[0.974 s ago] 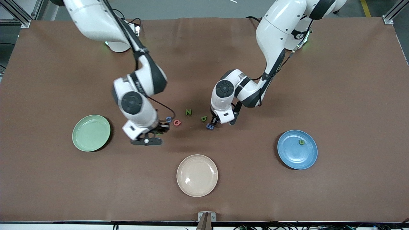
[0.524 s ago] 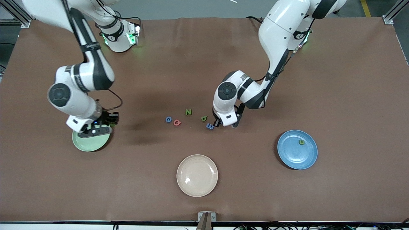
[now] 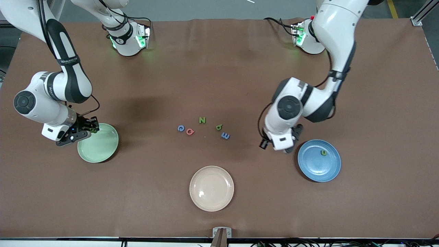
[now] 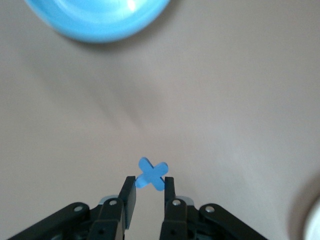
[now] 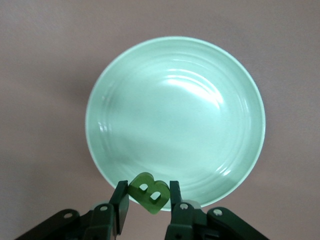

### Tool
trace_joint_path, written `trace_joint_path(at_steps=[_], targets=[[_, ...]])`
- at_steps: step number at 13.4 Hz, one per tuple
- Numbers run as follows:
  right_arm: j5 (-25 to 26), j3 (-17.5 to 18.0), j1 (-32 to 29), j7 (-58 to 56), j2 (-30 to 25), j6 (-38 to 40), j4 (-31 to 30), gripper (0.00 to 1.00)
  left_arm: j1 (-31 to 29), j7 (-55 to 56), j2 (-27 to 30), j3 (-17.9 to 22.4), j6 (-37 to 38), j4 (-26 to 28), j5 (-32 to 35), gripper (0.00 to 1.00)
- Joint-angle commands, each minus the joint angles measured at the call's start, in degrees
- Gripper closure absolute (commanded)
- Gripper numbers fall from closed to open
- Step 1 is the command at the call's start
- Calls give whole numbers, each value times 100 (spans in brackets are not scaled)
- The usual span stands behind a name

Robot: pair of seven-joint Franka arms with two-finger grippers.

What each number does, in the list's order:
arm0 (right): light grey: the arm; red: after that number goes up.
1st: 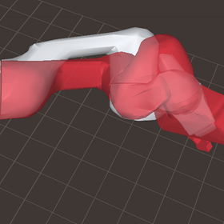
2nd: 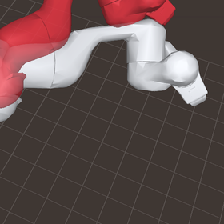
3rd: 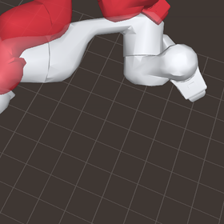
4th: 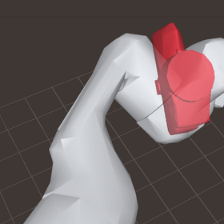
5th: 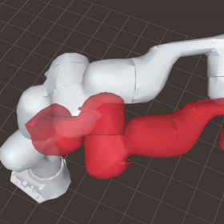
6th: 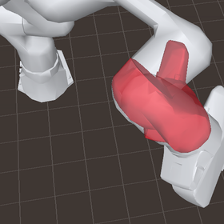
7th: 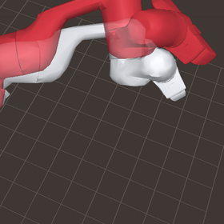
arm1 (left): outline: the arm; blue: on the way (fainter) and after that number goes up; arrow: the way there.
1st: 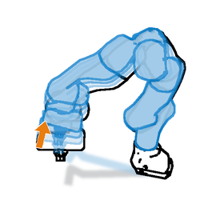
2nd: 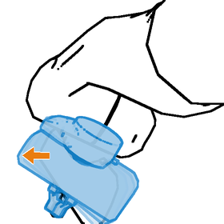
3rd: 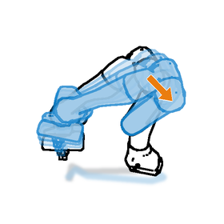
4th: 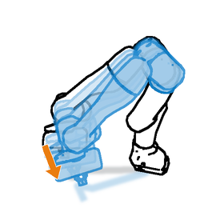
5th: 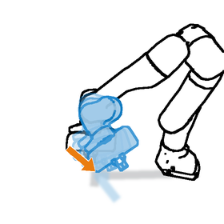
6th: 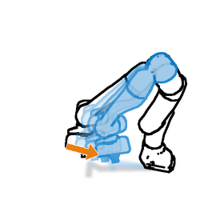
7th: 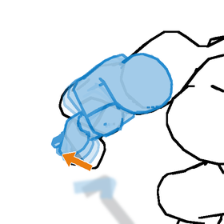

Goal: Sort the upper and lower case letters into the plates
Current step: 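Place the green B on the green plate with the right gripper, then grasp the blue m with the left gripper while the right gripper returns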

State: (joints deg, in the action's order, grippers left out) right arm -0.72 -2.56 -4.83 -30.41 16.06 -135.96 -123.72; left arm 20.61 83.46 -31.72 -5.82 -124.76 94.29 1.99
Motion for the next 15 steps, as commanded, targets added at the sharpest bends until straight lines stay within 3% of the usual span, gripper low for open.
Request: trace_joint_path(at_steps=[1, 5, 6, 7, 9, 10, 15], targets=[[-86, 142, -62, -237, 37, -429, -380, 93, -617, -968, 105, -51, 145, 116, 100, 100], [-324, 168, 8, -289, 265, -764, -495, 93, -1409, -2130, -105, -42, 128, 125, 100, 96], [-332, 168, 8, -386, 335, -826, -487, 93, -1471, -2262, -193, -42, 93, 125, 100, 87], [-341, 168, 8, -447, 397, -905, -478, 93, -1542, -2386, -316, -33, 75, 116, 109, 72], [-420, 168, 8, -492, 511, -1028, -469, 93, -1612, -2440, -466, 2, 5, 107, 458, 21], [-429, 168, 8, -501, 555, -1081, -469, 93, -1630, -2414, -466, 2, -56, 116, 625, 0], [-438, 168, -1, -501, 670, -1169, -443, 91, -1140, -1696, -334, -261, -4, 107, 583, 0]])
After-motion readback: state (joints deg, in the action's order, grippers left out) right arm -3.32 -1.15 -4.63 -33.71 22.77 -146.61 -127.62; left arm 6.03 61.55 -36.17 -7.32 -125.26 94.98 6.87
